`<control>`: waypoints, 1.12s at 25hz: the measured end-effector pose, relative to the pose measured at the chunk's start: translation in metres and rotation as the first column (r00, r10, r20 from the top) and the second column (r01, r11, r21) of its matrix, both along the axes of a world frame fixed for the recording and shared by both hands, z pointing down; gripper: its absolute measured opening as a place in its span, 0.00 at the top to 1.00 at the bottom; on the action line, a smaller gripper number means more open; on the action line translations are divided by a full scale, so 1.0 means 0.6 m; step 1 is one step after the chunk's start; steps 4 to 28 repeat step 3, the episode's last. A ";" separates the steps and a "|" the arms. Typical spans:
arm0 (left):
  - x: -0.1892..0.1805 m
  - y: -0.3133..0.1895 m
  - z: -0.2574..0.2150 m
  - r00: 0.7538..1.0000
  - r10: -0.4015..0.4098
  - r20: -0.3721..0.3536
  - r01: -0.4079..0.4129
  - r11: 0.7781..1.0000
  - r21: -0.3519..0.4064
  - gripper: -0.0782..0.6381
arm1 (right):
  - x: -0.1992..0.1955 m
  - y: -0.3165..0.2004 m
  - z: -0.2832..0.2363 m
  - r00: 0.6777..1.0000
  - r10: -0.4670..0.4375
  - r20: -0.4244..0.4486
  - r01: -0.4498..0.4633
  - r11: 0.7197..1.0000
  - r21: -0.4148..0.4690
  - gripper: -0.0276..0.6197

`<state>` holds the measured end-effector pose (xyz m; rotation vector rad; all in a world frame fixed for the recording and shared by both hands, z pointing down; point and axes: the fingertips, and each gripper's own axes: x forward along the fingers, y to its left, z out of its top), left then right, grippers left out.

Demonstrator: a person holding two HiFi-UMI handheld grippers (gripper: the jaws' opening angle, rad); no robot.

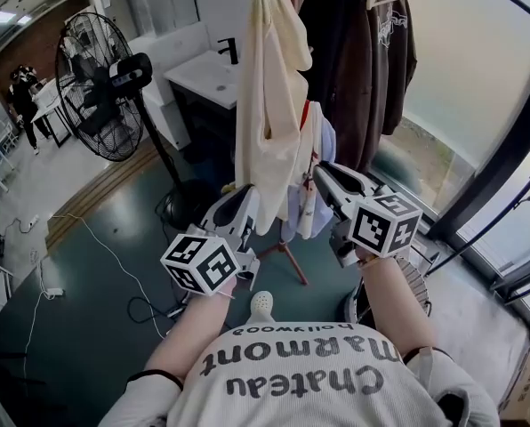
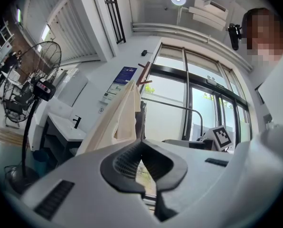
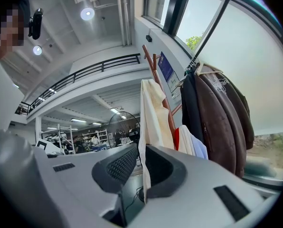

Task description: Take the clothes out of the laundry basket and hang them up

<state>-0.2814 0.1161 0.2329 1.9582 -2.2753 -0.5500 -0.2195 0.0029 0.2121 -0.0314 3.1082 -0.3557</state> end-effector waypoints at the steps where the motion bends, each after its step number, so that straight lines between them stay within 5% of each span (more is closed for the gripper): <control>1: 0.000 -0.001 0.001 1.000 0.000 0.002 0.000 1.000 -0.001 0.88 | 0.000 0.000 0.001 1.000 0.000 0.000 0.000 1.000 0.000 0.85; 28: 0.000 -0.002 0.002 1.000 0.001 0.006 -0.001 1.000 -0.003 0.88 | 0.001 0.000 0.002 1.000 0.001 -0.001 -0.001 1.000 0.001 0.85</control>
